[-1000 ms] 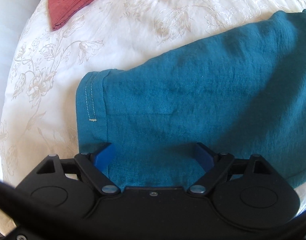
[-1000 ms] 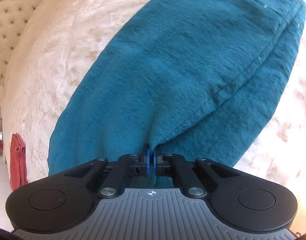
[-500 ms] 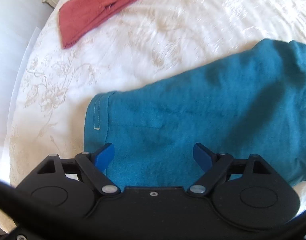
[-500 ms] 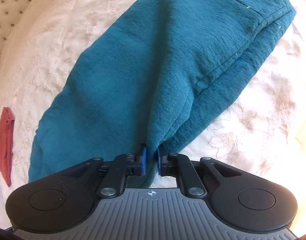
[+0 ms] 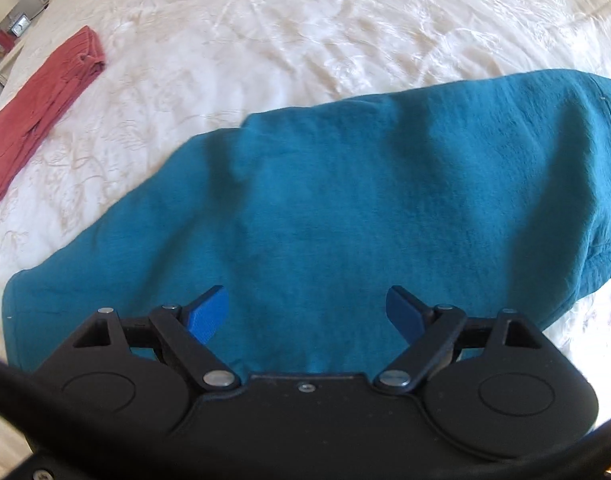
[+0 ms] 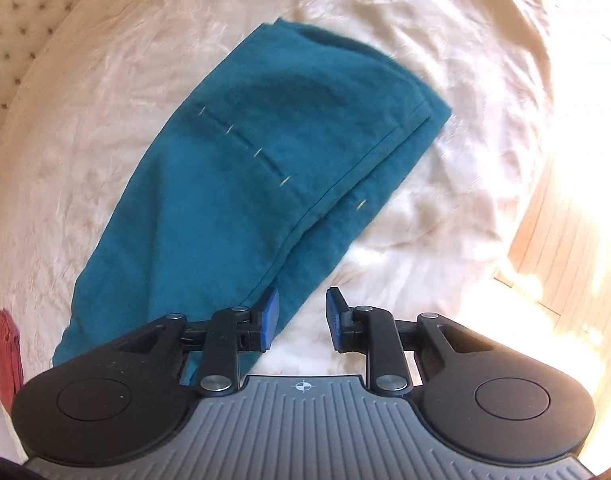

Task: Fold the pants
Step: 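Lower the hem end onto the trousers near the left gripper and release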

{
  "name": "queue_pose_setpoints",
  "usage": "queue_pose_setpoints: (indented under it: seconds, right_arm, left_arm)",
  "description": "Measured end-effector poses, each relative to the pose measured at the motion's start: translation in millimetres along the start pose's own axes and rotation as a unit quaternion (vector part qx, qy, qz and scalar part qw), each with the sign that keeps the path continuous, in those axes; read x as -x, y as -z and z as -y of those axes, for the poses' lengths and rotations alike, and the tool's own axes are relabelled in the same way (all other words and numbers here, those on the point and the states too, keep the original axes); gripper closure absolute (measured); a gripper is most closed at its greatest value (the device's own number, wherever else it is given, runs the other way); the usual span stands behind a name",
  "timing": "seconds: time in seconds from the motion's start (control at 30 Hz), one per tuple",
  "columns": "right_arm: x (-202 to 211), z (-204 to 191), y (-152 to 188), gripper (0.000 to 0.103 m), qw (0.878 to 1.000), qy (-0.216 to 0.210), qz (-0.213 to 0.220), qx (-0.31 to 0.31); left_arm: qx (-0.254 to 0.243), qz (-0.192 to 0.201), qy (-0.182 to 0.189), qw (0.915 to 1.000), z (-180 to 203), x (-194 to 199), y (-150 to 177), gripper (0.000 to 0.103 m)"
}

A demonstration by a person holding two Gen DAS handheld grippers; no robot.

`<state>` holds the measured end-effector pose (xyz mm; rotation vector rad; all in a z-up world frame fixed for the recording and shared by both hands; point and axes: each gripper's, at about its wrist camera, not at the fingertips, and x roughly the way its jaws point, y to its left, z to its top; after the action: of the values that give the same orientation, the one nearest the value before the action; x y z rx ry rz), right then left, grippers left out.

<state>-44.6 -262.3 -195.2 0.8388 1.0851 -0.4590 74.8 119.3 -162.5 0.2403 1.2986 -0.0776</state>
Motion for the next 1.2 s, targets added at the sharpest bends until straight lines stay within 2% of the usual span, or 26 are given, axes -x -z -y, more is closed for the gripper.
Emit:
queue_pose_setpoints:
  seconds: [0.13, 0.2, 0.3, 0.4, 0.53, 0.6, 0.63, 0.73, 0.83, 0.9, 1.07, 1.2]
  right_arm:
    - [-5, 26, -44, 0.063, 1.0, -0.003, 0.007, -0.018]
    - [-12, 35, -59, 0.063, 1.0, -0.007, 0.002, -0.025]
    - [-29, 49, -79, 0.063, 0.999, -0.008, -0.025, -0.038]
    - [-43, 59, -91, 0.063, 0.997, -0.01, -0.049, -0.05]
    - [-53, 62, -99, 0.063, 0.996, -0.029, -0.063, -0.059]
    - [-52, 57, -102, 0.074, 0.997, -0.025, -0.057, -0.037]
    - [-47, 52, -104, 0.084, 0.998, -0.024, -0.053, -0.016]
    - [-27, 37, -107, 0.087, 0.998, -0.015, -0.029, 0.06]
    - [-11, 24, -107, 0.089, 0.992, 0.015, 0.0, 0.124]
    - [-10, 25, -111, 0.089, 0.989, 0.037, 0.007, 0.142]
    - [-27, 26, -113, 0.087, 0.986, 0.067, -0.034, 0.15]
    - [-16, 14, -112, 0.078, 0.988, 0.088, -0.019, 0.126]
  left_arm:
    - [0.023, -0.056, -0.033, 0.9976, 23, -39, -7, 0.016]
    - [0.053, -0.093, -0.049, 0.993, 23, -56, -6, 0.015]
    - [0.121, -0.113, -0.051, 0.9849, 10, -64, -5, 0.014]
    - [0.166, -0.11, -0.057, 0.9783, 0, -57, -1, 0.016]
    - [0.179, -0.097, -0.079, 0.9758, -4, -40, 4, 0.016]
    - [0.18, -0.088, -0.086, 0.9759, -5, -31, 6, 0.016]
    - [0.179, -0.083, -0.091, 0.976, -4, -27, 7, 0.016]
    - [0.175, -0.074, -0.099, 0.9768, 0, -20, 8, 0.016]
    - [0.169, -0.068, -0.099, 0.9782, 7, -13, 7, 0.016]
    - [0.166, -0.063, -0.095, 0.9795, 15, -11, 7, 0.016]
    - [0.16, -0.066, -0.088, 0.9808, 20, -11, 4, 0.016]
    - [0.165, -0.059, -0.083, 0.981, 4, -5, 6, 0.016]
